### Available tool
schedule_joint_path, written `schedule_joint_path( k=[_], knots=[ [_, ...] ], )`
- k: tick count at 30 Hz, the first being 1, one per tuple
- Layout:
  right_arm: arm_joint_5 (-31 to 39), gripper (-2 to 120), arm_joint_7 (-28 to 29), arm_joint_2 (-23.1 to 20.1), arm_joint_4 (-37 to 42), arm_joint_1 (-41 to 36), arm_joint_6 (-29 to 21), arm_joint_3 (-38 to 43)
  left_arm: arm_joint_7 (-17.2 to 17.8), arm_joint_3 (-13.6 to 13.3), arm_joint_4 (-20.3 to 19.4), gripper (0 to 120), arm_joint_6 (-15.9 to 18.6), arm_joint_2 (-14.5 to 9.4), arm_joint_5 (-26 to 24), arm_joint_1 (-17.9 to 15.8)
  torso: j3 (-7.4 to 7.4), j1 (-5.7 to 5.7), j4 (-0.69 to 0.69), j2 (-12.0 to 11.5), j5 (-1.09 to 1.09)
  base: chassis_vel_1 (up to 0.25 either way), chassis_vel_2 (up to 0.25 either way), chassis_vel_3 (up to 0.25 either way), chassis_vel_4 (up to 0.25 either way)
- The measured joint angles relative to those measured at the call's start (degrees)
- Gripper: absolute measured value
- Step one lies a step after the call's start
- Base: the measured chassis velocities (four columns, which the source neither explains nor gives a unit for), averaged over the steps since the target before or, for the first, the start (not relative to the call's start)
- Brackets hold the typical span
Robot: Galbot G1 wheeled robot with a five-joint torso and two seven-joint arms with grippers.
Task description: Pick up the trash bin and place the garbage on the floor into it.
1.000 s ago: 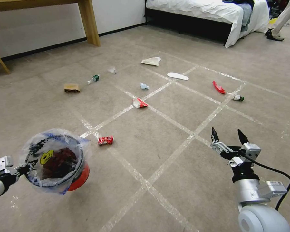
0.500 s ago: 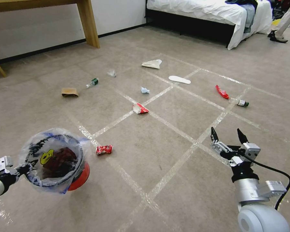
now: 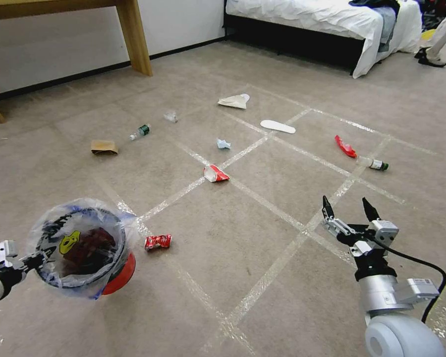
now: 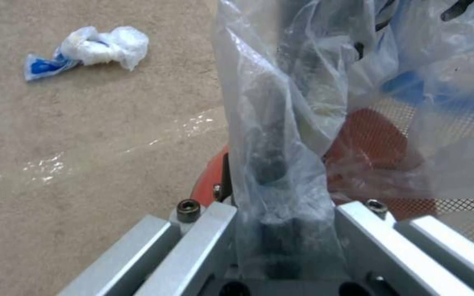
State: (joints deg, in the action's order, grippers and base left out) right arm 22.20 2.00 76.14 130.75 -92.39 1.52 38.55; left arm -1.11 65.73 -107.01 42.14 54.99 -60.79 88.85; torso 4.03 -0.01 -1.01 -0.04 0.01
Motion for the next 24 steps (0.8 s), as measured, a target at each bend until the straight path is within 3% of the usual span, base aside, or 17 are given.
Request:
schedule_joint_path(
  k=[24],
  knots=[
    [0.4, 100, 0.2, -0.2, 0.4, -0.2, 0.0, 0.2, -0.7, 0.8, 0.5, 1, 0.0, -0.8, 0.2, 0.4, 0.0, 0.0, 0.0, 0.0, 0.0, 0.0, 0.0, 0.0, 0.0]
  ],
)
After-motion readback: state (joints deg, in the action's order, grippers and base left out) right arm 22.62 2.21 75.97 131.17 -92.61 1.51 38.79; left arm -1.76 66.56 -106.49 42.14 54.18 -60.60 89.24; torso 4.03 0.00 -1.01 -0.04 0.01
